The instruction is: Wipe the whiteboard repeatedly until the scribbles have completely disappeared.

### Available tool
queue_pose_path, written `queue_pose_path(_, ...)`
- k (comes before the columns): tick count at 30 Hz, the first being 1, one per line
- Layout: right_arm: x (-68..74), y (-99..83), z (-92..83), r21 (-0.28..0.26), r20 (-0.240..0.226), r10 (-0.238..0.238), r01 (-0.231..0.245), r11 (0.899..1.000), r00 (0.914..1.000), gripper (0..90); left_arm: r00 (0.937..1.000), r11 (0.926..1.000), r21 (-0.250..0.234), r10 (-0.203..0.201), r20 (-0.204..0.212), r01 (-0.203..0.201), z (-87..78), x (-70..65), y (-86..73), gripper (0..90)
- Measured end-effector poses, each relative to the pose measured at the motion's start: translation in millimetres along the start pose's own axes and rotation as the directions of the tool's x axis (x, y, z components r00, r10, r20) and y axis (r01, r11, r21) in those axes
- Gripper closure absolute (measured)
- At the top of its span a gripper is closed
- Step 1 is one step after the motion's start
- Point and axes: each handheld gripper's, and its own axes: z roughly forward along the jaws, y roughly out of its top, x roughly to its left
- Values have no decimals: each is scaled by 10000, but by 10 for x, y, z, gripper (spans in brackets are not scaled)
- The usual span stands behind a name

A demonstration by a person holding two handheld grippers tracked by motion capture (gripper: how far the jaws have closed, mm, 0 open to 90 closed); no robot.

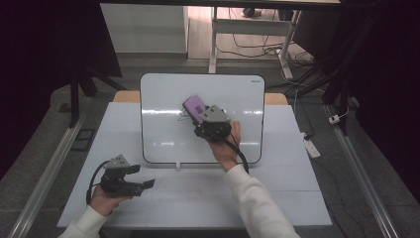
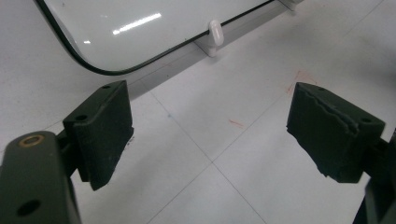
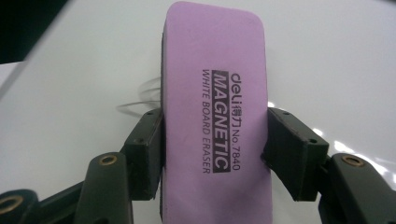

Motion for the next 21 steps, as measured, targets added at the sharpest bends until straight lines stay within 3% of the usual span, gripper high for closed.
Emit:
queue_pose_path(2, -112, 24, -34, 10, 472, 216, -217, 9998, 9987, 397, 10000, 10000, 3, 4, 2, -4, 0, -2, 0, 151)
queue_pose_path(3, -112, 24, -34, 10, 472, 216, -217, 9998, 9987, 397, 10000, 10000, 7, 13, -2, -13, 0, -4, 1, 151)
queue_pose_path(4, -198, 33, -51, -58, 578, 434, -431, 9991, 9974, 398, 10000, 10000, 1, 2, -15, -2, 2, -3, 2, 151)
queue_pose_path(13, -119, 22, -21, -84, 634, 170, -165, 9998, 9978, 397, 10000, 10000, 35, 0, 5, 0, 9, 8, 5, 151)
queue_pose_path(17, 51, -4, 15, 25, 281, -195, 194, 9998, 9994, 398, 10000, 10000, 20, -4, -1, 4, 6, 8, 4, 151)
queue_pose_path(18, 206, -37, 47, 67, -35, -633, 634, 9980, 9980, 398, 10000, 10000, 0, -4, -2, 4, 5, 8, 4, 151)
queue_pose_path(21, 407, -72, 93, 45, -586, -916, 921, 9957, 9941, 398, 10000, 10000, 24, 2, -3, -2, 7, 3, 3, 151)
